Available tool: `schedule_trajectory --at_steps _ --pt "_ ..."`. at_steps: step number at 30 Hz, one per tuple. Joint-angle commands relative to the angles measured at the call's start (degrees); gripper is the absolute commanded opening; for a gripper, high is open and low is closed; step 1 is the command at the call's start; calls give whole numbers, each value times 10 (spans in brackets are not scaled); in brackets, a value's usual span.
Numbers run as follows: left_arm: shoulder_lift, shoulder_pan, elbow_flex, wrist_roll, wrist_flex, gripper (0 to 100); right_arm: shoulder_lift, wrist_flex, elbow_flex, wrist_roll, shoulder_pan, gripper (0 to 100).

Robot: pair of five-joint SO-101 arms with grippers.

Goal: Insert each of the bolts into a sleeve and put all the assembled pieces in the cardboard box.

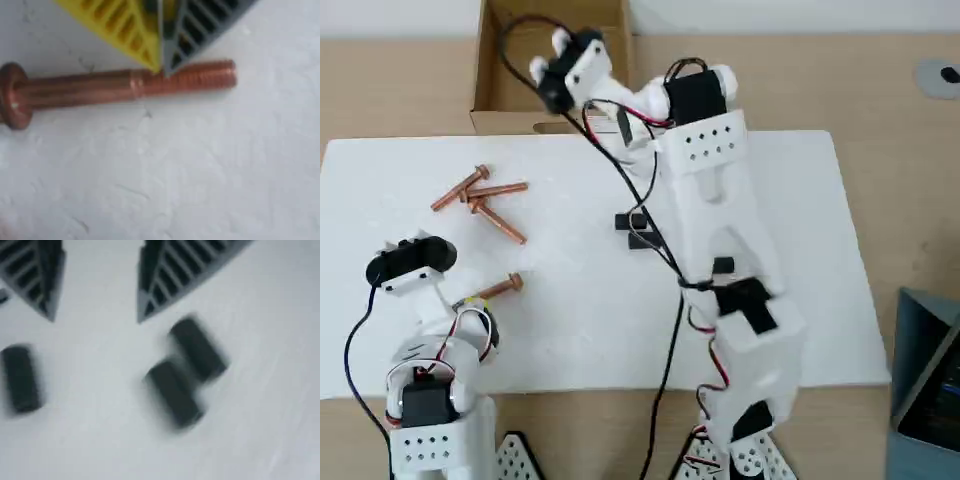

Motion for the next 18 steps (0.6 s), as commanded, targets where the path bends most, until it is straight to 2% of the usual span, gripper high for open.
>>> schedule_trajectory --at_steps 1,12,18 --pt "-4 -6 -3 -1 2 2 -80 12 110 59 5 112" --pt "-4 -6 -3 -1 2 2 -152 -9 327 226 5 113" --pt "-4 -6 -3 -1 2 2 -153 -54 383 265 5 170"
